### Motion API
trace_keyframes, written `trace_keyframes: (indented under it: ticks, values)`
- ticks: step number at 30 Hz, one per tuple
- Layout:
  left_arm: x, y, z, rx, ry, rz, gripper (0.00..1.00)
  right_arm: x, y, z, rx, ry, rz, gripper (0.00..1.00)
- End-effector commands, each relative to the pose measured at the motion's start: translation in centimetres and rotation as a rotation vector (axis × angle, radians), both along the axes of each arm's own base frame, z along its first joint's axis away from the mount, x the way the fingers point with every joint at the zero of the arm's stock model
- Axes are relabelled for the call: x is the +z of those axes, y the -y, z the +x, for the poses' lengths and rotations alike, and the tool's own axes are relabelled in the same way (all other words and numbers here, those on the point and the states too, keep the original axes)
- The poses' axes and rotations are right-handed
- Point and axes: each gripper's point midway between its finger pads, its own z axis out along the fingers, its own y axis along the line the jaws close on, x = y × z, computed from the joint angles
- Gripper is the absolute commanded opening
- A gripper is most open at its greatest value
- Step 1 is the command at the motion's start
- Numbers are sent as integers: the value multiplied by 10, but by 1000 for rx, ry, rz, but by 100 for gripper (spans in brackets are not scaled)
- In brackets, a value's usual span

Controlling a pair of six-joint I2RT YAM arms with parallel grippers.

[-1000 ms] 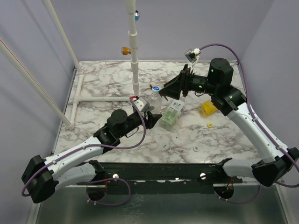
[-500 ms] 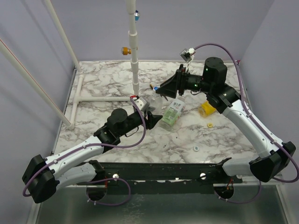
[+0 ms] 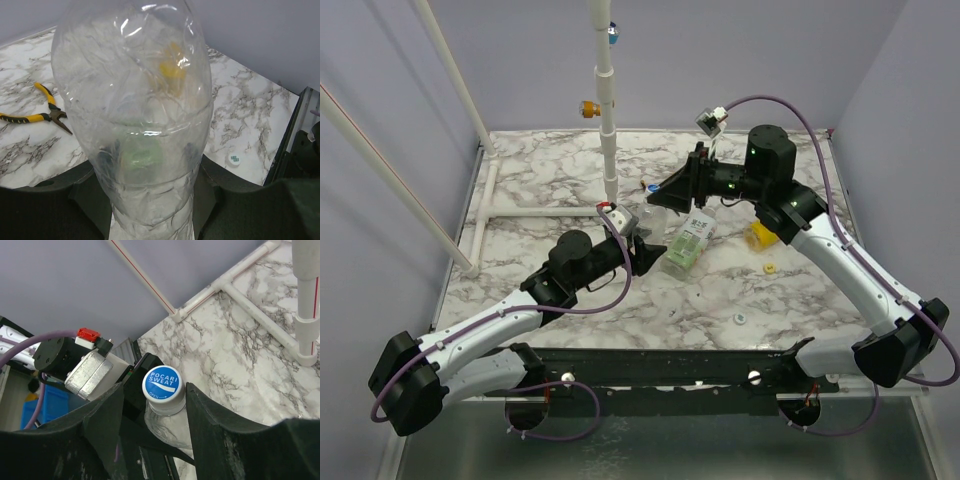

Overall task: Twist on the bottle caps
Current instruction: Screw the bottle cap onto the plastic bottle.

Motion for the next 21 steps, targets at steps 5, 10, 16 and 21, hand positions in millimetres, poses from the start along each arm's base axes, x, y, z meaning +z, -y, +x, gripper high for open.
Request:
trace_keyframes:
  ticks: [5, 10, 16, 21]
  values:
    - [7, 2, -3, -28, 7, -29, 0, 4, -5, 4, -23, 24, -10, 51]
    - [7, 2, -3, -29, 4, -29, 0, 0, -4, 7, -44, 18, -31, 43]
    - [6, 2, 0, -24, 9, -20, 0, -9, -3, 10, -79, 10, -72, 36]
    - [7, 1, 10, 7, 29, 24, 0, -23, -4, 17, -158, 4, -158, 34]
